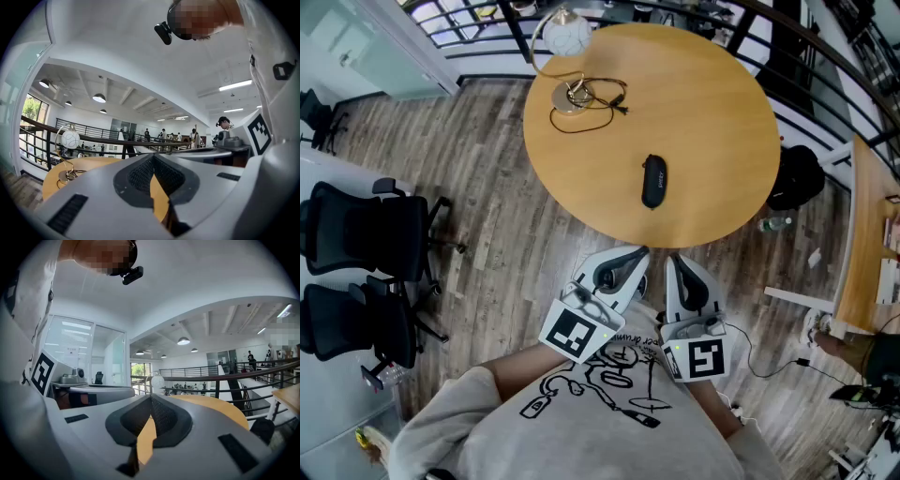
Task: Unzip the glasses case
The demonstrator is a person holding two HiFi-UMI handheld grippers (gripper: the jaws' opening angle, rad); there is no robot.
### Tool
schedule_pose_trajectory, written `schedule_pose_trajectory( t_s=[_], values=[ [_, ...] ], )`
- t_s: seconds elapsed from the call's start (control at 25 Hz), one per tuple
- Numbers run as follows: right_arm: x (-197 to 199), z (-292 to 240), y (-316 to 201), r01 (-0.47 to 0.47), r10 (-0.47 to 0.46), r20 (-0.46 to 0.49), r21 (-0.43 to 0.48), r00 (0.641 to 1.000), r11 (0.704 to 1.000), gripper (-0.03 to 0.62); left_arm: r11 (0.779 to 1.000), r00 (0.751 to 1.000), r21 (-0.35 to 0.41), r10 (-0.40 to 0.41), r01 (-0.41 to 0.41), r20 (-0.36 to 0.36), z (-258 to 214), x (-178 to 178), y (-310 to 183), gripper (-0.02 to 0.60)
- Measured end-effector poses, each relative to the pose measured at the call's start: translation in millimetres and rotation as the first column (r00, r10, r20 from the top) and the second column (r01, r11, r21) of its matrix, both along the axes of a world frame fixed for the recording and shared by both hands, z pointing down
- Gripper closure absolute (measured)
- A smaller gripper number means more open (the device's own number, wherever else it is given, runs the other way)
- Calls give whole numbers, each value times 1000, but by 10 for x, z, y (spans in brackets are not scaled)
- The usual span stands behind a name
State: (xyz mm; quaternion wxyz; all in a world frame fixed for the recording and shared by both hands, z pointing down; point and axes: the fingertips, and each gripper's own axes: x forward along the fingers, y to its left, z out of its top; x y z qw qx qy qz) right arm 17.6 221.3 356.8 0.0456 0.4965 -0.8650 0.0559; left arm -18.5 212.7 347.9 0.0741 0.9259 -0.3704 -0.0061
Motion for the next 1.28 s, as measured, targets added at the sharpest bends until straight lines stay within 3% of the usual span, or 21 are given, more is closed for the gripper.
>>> schedule_pose_trajectory(
  t_s=[0.48, 1.0, 1.28],
  values=[
    [190, 43, -25, 11, -10, 35, -13, 999, 1000, 571, 1000, 1000, -10, -18, 18, 7, 45, 158, -18, 574],
    [594, 161, 56, 33, -31, 40, -30, 999, 999, 571, 999, 999, -27, -31, 32, 24, 146, 629, 44, 573],
    [653, 222, -3, 46, -43, 57, -52, 997, 998, 572, 998, 998, -43, -48, 50, 46, 193, 667, -37, 574]
  ],
)
